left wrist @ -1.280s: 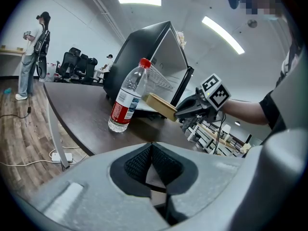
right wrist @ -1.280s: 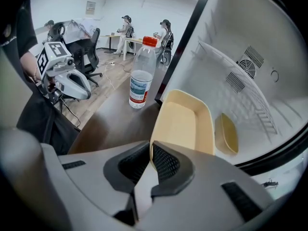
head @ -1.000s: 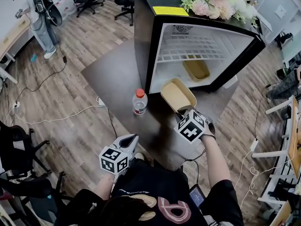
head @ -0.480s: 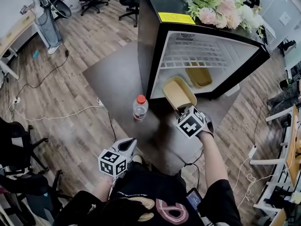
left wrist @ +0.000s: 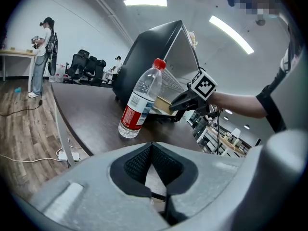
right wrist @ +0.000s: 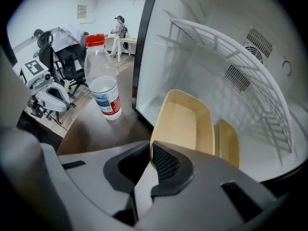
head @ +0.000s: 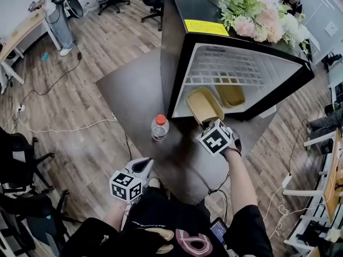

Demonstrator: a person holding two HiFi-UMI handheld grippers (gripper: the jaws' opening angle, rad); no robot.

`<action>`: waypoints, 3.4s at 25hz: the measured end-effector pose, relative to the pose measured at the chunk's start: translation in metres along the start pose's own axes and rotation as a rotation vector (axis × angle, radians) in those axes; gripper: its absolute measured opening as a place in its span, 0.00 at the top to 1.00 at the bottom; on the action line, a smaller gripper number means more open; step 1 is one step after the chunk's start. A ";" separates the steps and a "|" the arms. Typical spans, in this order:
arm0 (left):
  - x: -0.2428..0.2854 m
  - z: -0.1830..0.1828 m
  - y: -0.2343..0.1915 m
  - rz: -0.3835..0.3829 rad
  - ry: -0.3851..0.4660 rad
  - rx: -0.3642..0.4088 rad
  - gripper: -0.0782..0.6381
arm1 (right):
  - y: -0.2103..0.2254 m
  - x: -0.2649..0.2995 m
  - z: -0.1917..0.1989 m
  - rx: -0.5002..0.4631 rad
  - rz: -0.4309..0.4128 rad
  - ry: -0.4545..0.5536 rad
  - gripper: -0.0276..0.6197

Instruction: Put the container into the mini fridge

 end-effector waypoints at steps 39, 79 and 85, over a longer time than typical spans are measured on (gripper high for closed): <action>0.005 0.002 -0.019 -0.177 0.015 -0.104 0.88 | 0.057 0.064 -0.047 -0.038 -0.076 -0.004 0.91; 0.000 -0.028 -0.001 -0.104 0.124 -0.025 0.88 | 0.007 -0.070 0.007 0.498 0.084 0.550 0.74; 0.007 -0.035 0.013 -0.043 0.107 0.023 0.88 | -0.018 -0.095 0.035 0.590 0.145 0.607 0.74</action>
Point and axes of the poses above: the fingertips, and each gripper's own axes: x forward along the fingers, y to its right, z out of its underside, the point moved 8 cm from there along -x, backward along the fingers, and after that the axes turned 2 degrees about z, right-handed, at the moved point
